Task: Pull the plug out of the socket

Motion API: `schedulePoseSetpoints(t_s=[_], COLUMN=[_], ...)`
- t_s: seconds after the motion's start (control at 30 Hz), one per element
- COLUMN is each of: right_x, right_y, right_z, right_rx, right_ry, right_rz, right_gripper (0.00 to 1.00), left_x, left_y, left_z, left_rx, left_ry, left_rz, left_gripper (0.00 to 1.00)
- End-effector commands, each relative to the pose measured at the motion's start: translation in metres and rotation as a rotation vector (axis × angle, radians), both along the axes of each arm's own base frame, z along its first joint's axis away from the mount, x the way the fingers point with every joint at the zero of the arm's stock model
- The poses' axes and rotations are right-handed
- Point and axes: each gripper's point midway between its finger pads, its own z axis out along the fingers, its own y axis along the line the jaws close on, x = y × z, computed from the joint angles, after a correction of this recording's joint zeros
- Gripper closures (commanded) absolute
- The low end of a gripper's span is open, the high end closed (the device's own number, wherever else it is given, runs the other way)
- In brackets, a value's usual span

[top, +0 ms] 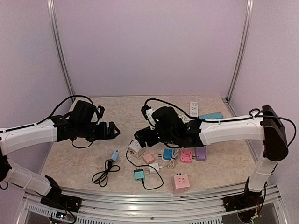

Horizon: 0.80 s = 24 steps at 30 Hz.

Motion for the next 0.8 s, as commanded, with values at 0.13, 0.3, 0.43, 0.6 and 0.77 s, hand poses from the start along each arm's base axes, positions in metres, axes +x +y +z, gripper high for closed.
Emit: schedulePoseSetpoints(t_s=[0.13,0.3,0.43,0.6,0.77], right_x=[0.029,0.055,0.078,0.117,0.153], right_y=[-0.095,-0.127,-0.141,-0.162,-0.171], right_z=[0.054,0.048,0.032,0.008,-0.006], right_rx=[-0.064,-0.103,-0.094,-0.168,-0.286], right_ry=[-0.026,0.025,0.066,0.079,0.041], right_rz=[-0.119,-0.091,-0.027,-0.036,-0.031], right_gripper=[0.08,0.12,0.21,0.29,0.3], left_x=[0.031,0.053,0.068,0.08,0.081], left_y=[0.029,0.048,0.059,0.064,0.064], left_z=[0.114,0.14,0.147,0.136,0.117], left_rx=[-0.083,-0.124,-0.142,-0.124,-0.155], left_ry=[-0.149,-0.185,-0.217,-0.216,-0.173], left_rz=[-0.115,-0.11,-0.09,-0.076,-0.085], left_gripper=[0.01,0.01,0.01,0.01,0.01])
